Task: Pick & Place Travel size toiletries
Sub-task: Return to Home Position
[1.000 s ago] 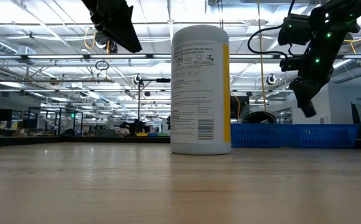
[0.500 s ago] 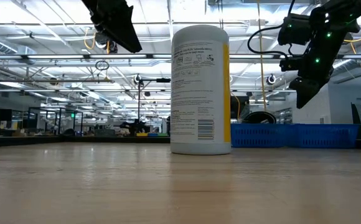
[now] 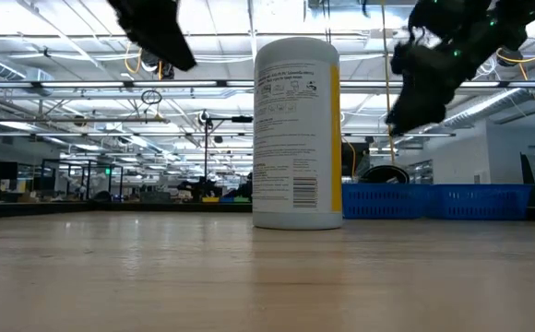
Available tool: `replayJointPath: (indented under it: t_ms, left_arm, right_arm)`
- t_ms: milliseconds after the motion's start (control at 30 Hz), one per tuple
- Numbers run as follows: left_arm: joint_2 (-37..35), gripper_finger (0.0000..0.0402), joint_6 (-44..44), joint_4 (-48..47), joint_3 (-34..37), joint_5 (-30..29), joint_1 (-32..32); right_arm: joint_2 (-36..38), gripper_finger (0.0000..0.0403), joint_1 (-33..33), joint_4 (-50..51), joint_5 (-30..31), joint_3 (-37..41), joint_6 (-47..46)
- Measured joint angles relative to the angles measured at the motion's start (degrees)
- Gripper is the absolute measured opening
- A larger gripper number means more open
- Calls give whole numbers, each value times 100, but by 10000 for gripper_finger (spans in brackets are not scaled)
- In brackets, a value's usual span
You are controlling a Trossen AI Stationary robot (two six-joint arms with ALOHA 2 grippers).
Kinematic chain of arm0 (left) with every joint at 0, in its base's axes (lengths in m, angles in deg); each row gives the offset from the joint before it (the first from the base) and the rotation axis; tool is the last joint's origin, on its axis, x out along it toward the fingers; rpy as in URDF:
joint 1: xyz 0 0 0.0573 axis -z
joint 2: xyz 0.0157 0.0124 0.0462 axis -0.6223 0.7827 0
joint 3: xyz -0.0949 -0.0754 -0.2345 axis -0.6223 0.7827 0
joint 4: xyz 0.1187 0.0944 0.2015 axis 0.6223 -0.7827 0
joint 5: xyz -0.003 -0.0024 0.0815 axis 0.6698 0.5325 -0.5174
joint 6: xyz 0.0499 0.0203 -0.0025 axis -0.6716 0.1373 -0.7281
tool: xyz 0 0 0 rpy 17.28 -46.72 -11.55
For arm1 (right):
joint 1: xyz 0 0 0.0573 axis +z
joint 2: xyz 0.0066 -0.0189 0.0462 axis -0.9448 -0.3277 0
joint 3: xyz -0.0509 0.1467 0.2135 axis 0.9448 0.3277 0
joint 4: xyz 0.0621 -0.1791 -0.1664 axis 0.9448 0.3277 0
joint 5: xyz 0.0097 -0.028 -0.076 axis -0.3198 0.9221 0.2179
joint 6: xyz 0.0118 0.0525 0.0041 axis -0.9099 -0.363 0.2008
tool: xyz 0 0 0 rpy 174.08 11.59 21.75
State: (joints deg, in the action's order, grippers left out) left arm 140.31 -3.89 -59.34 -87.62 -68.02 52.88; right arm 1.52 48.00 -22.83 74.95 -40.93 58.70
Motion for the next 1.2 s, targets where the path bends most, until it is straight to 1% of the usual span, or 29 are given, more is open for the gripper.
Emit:
replayJointPath:
  t_ms: [67,100,167,267,400,500,633,833,967,1067,1100,1133,1200]
  left_arm:
    - [-365,170,144,173,334,-116,137]
    - [-570,170,170,442,560,-152,195]
    - [-1012,170,-70,1126,1107,-142,299]
    - [-1696,170,-389,2104,2041,30,413]
    - [-2509,170,-538,3257,3117,12,420]
    - [-2974,170,-774,4010,3723,29,454]
    - [-3464,170,-1182,4739,4405,24,465]
    - [-4258,170,-1359,5483,5255,27,465]
    - [-4870,170,-1557,6030,5822,7,459]
    - [-5456,170,-1697,6563,6364,0,461]
    - [-5664,170,-1695,6202,6340,-35,463]
    - [-5835,170,-1701,6065,6339,-51,461]
    - [-6120,170,-1671,5794,6336,-154,461]
  right_arm:
    - [85,229,457,-551,177,130,22]
    - [137,226,685,-825,301,224,11]
    - [231,220,1115,-1441,355,455,-23]
    - [421,213,1758,-2354,491,902,-30]
    - [759,204,2467,-2984,1201,1424,2]
    - [1097,198,2901,-3039,1590,1667,216]
    - [1647,189,3403,-3059,1951,2004,647]
    - [2648,169,3943,-3189,2386,2601,1144]
    - [3338,160,4078,-3272,2414,2865,1585]
    - [3885,156,4137,-3245,2376,3024,1896]
    - [4085,156,4138,-3233,2368,3038,2092]
    - [4275,155,4138,-3234,2345,3040,2216]
    - [4710,155,4133,-3046,2115,3040,2271]
